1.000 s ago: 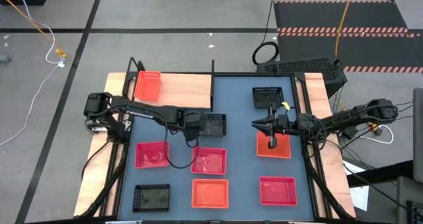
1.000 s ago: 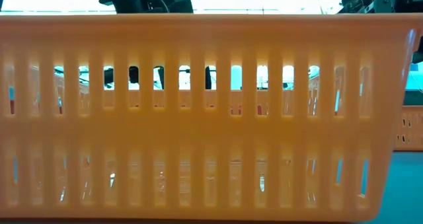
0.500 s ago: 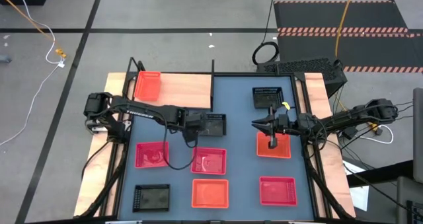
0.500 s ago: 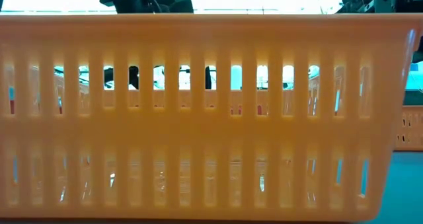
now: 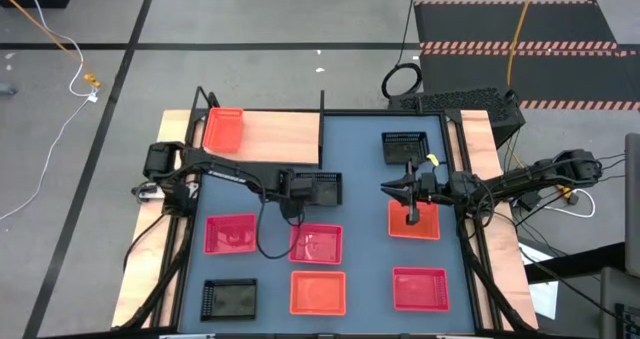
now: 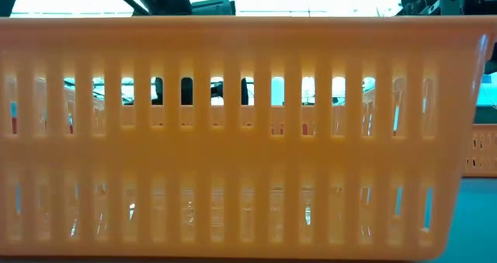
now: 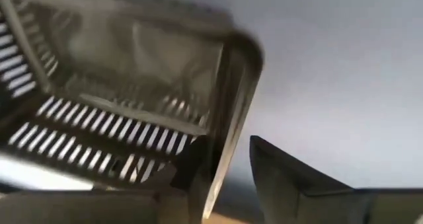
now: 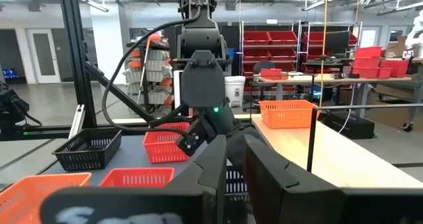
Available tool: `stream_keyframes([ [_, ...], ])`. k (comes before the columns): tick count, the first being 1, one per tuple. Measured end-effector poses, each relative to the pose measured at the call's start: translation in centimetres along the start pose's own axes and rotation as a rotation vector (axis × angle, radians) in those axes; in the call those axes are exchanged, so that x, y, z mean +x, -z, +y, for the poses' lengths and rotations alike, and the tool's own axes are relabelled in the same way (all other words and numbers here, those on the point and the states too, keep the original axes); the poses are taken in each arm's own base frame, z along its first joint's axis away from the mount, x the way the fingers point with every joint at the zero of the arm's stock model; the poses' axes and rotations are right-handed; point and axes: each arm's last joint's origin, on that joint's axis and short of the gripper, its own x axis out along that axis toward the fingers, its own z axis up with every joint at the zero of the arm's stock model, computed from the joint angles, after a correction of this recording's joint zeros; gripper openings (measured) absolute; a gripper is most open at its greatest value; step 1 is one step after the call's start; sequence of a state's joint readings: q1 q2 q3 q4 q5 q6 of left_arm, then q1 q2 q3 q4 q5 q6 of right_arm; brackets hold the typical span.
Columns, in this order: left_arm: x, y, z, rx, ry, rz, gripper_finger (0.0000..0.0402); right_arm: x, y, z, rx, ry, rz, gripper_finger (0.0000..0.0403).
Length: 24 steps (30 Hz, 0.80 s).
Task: Stack baskets on shelf by color
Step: Put the middle black bin on the shelf
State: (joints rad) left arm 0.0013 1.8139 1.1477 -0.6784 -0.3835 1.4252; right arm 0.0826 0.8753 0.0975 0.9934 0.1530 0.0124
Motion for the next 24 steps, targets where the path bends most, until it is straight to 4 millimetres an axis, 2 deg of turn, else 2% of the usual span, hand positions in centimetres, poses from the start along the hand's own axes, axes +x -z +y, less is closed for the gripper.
stream_keyframes([
  [6,-1.1,0.3,0.1,-0.127,-0.028,-0.006,0.0026,0.0,0.0,0.0,-0.005,0.001,0.000,0.0045],
  [8,-1.5,0.3,0.0,-0.155,-0.029,-0.021,0.0011,0.0,0.0,0.0,-0.001,0.001,0.000,0.0045],
  [11,-2.5,0.0,-0.2,-0.182,-0.039,-0.042,0.0019,0.0,0.0,0.0,0.005,0.000,0.000,0.0045],
  [18,-7.2,-0.8,-1.3,-0.258,-0.129,-0.103,0.0008,0.0,-0.1,0.0,0.017,0.001,-0.008,0.0045],
  [24,-11.7,-0.5,-2.7,-0.570,-0.200,-0.226,0.0020,0.0,-0.1,0.0,0.029,0.002,-0.008,0.0045],
])
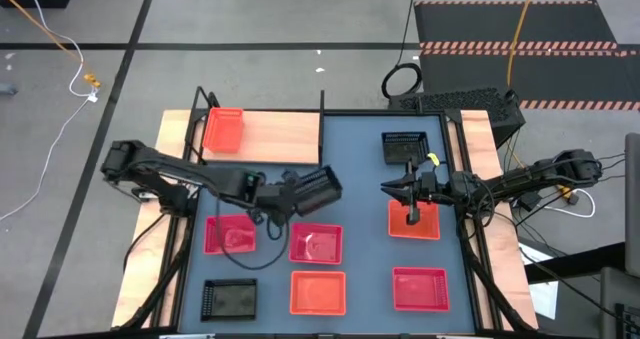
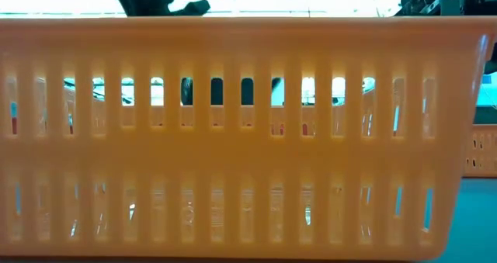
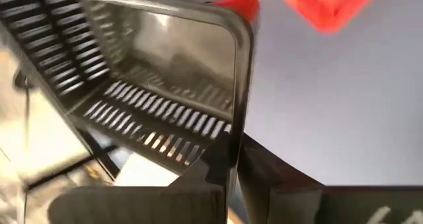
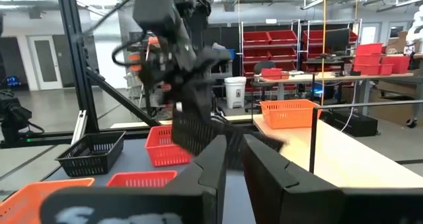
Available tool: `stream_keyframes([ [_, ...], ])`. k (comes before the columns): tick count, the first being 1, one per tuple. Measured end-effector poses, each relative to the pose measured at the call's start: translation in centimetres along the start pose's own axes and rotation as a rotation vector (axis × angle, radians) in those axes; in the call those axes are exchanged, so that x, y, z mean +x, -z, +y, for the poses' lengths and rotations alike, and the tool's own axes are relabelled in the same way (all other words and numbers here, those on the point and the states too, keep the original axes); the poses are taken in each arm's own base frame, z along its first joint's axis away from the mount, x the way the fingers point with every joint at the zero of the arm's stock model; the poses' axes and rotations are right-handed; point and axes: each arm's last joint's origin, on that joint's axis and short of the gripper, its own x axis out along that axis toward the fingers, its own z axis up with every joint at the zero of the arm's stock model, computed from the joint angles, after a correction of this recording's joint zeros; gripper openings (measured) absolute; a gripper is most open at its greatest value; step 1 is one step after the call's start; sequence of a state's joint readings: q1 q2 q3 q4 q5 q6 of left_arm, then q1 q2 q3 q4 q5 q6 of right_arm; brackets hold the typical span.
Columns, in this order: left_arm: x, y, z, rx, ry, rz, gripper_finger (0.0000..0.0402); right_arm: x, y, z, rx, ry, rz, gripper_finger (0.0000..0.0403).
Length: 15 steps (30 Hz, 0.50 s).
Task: Stack baskets on shelf by color
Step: Put the middle black bin on the shelf
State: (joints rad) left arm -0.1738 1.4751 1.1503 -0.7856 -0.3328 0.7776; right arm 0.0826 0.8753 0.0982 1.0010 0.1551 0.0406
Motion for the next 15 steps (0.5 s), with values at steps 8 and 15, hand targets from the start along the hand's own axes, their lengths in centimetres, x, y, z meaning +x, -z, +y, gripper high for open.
stream_keyframes([
  [8,-4.5,1.8,0.0,-0.490,-0.105,-0.046,0.0020,0.0,0.0,0.0,0.026,0.000,0.004,0.0045],
  [15,-5.2,5.3,1.0,-0.731,-0.227,0.138,0.0009,0.0,-0.1,0.0,0.041,0.000,-0.007,0.0045],
])
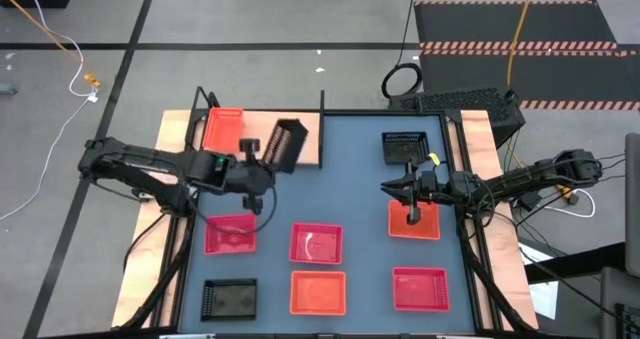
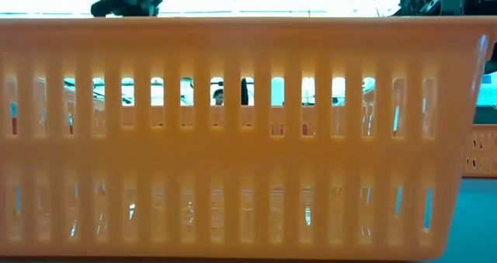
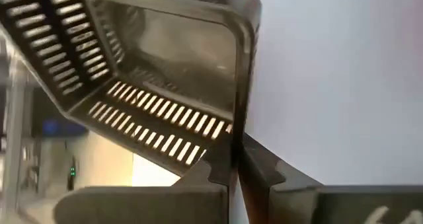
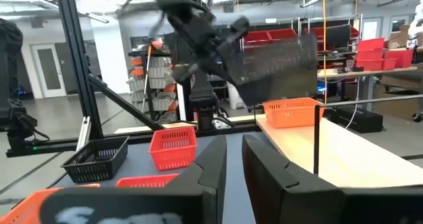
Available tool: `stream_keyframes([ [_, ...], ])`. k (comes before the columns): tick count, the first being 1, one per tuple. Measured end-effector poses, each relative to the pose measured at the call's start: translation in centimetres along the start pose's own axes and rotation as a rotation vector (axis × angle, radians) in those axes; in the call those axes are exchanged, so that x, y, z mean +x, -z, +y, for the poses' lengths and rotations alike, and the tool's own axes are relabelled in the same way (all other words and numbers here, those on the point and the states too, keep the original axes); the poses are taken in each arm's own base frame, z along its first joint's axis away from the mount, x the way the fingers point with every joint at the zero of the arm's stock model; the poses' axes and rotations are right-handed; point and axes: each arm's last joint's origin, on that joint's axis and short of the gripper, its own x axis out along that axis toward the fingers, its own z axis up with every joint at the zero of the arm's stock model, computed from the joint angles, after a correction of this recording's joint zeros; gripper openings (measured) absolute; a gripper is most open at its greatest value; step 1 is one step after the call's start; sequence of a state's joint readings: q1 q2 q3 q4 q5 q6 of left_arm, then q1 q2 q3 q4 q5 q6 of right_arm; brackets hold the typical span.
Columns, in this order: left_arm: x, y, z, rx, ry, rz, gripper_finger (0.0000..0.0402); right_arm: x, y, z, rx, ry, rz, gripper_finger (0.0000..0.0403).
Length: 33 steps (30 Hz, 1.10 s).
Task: Stack baskets on shelf by color
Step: Put the middle black bin on the shelf
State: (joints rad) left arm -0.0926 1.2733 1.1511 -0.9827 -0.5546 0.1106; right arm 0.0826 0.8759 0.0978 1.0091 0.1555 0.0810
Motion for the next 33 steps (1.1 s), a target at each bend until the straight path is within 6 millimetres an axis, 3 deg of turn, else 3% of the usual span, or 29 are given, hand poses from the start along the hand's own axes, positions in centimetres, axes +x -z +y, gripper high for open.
stream_keyframes([
  [7,4.5,1.8,3.7,-0.160,0.004,0.252,0.0021,0.0,-0.1,0.0,0.014,-0.001,-0.013,0.0045],
  [13,8.4,3.2,6.3,-0.182,0.067,0.385,0.0007,0.0,0.0,0.0,0.011,-0.001,-0.004,0.0045],
  [16,9.8,3.9,7.1,-0.218,0.096,0.445,0.0022,0.0,0.0,0.0,0.007,-0.001,-0.004,0.0045],
  [20,11.5,4.6,7.7,-0.244,0.123,0.501,0.0039,0.0,0.0,0.0,0.000,-0.001,-0.002,0.0045],
  [26,13.7,5.1,7.8,-0.230,0.149,0.566,0.0025,0.0,0.0,0.0,-0.006,0.000,0.005,0.0045],
  [33,14.2,4.9,7.2,-0.179,0.169,0.580,0.0030,0.0,0.0,0.0,-0.007,0.000,0.003,0.0045],
])
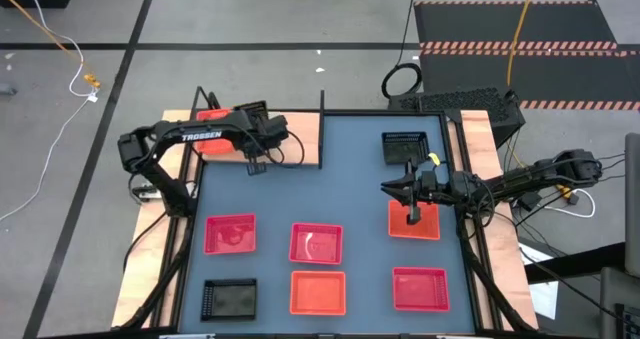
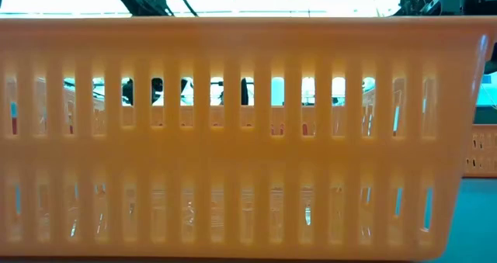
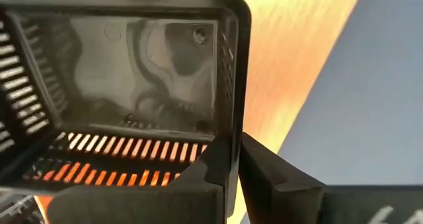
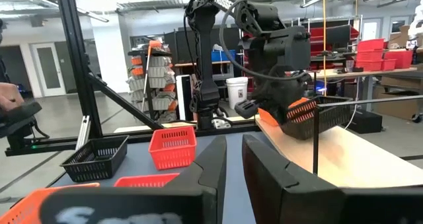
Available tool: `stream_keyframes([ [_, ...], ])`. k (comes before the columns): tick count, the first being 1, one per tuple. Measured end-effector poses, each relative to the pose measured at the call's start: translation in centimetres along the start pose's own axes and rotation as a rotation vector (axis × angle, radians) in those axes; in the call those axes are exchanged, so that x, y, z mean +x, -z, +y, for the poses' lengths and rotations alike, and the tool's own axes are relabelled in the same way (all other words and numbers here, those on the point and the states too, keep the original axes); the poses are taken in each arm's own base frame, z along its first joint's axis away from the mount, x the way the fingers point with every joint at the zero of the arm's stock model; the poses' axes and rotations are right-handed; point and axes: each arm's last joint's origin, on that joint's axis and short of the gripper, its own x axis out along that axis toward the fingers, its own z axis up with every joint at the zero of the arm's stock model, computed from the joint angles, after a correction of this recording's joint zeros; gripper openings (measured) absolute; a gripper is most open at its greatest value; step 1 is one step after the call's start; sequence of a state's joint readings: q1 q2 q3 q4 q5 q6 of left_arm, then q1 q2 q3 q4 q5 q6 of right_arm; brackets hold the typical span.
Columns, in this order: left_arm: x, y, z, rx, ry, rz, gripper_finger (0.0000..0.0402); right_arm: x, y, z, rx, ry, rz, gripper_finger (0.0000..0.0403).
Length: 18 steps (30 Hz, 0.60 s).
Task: Stack baskets on shelf by color
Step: Put the middle black bin on the shelf
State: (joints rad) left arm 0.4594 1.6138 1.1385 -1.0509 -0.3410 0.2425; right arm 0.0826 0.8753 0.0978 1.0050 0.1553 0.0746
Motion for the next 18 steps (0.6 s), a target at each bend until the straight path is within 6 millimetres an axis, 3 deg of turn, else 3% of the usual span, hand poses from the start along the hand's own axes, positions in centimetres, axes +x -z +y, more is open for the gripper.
stream_keyframes([
  [8,-1.3,0.1,-0.9,0.078,-0.008,-0.051,0.0076,0.0,0.0,0.0,0.008,0.000,0.000,0.0045],
  [14,-2.1,-0.1,-0.8,0.073,-0.020,-0.077,0.0081,0.0,0.0,0.0,0.011,0.000,0.000,0.0045],
  [18,-3.6,0.6,0.1,0.083,-0.148,0.033,0.0083,0.0,0.0,0.0,0.019,0.001,0.000,0.0045],
])
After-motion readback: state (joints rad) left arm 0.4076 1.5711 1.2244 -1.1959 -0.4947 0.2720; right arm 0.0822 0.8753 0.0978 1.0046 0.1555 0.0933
